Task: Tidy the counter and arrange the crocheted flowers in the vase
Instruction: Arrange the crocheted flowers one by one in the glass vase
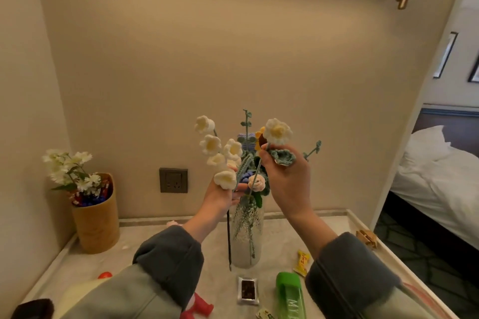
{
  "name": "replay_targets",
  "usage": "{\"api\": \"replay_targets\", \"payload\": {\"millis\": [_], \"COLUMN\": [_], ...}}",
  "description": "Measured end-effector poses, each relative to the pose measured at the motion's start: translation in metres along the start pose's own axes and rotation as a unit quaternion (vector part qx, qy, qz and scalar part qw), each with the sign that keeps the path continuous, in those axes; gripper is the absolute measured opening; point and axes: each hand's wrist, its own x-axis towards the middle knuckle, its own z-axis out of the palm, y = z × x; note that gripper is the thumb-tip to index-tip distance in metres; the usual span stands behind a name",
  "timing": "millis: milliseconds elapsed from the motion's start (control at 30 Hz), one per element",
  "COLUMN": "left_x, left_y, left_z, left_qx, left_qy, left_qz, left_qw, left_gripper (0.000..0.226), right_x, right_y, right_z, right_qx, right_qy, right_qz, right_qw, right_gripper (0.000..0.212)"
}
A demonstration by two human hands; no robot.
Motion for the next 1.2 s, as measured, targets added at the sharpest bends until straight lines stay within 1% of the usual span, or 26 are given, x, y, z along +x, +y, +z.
{"api": "replay_targets", "payload": {"millis": [100, 167, 233, 267, 367, 467, 567, 633, 733, 833, 900, 1000, 1133, 1200], "left_x": [0.004, 0.005, 0.005, 0.006, 0.010, 0.009, 0.007, 0.006, 0.004, 0.000, -0.002, -0.005, -0.008, -0.011], "left_y": [0.003, 0.003, 0.001, 0.000, -0.004, -0.003, -0.005, -0.006, -0.007, -0.008, -0.010, -0.013, -0.019, -0.026], "left_z": [-0.003, -0.007, -0.010, -0.010, -0.013, -0.015, -0.018, -0.019, -0.021, -0.022, -0.024, -0.027, -0.034, -0.039], "left_qx": [0.004, 0.020, 0.017, 0.019, 0.044, 0.059, 0.064, 0.084, 0.082, 0.056, 0.045, 0.052, -0.012, 0.015], "left_qy": [-0.033, -0.061, -0.089, -0.097, -0.090, -0.095, -0.095, -0.094, -0.094, -0.103, -0.109, -0.110, -0.099, -0.082], "left_qz": [0.013, 0.070, 0.118, 0.132, 0.158, 0.167, 0.168, 0.180, 0.186, 0.197, 0.196, 0.196, 0.179, 0.175], "left_qw": [0.999, 0.996, 0.989, 0.986, 0.982, 0.979, 0.979, 0.976, 0.975, 0.973, 0.974, 0.973, 0.979, 0.981], "left_gripper": [0.025, 0.016, 0.012, 0.014, 0.035, 0.036, 0.032, 0.031, 0.028, 0.027, 0.024, 0.026, 0.032, 0.023], "right_x": [0.000, 0.002, 0.004, 0.004, 0.004, 0.005, 0.006, 0.006, 0.007, 0.004, 0.002, -0.003, -0.013, -0.019], "right_y": [0.002, 0.002, 0.002, 0.002, 0.005, 0.009, 0.013, 0.018, 0.031, 0.043, 0.049, 0.058, 0.067, 0.071], "right_z": [0.006, 0.009, 0.011, 0.012, 0.014, 0.017, 0.021, 0.024, 0.027, 0.030, 0.034, 0.037, 0.036, 0.036], "right_qx": [-0.008, -0.011, -0.032, -0.044, -0.071, -0.080, -0.123, -0.160, -0.195, -0.209, -0.213, -0.245, -0.295, -0.311], "right_qy": [0.013, 0.016, 0.016, 0.013, 0.003, 0.005, -0.031, -0.060, -0.081, -0.067, -0.064, -0.083, -0.091, -0.097], "right_qz": [-0.040, -0.072, -0.102, -0.113, -0.135, -0.131, -0.092, -0.026, 0.095, 0.167, 0.186, 0.186, 0.227, 0.218], "right_qw": [0.999, 0.997, 0.994, 0.993, 0.988, 0.988, 0.988, 0.985, 0.973, 0.961, 0.957, 0.948, 0.924, 0.920], "right_gripper": [0.012, 0.014, 0.019, 0.021, 0.026, 0.021, 0.011, 0.008, 0.009, 0.017, 0.020, 0.022, 0.025, 0.024]}}
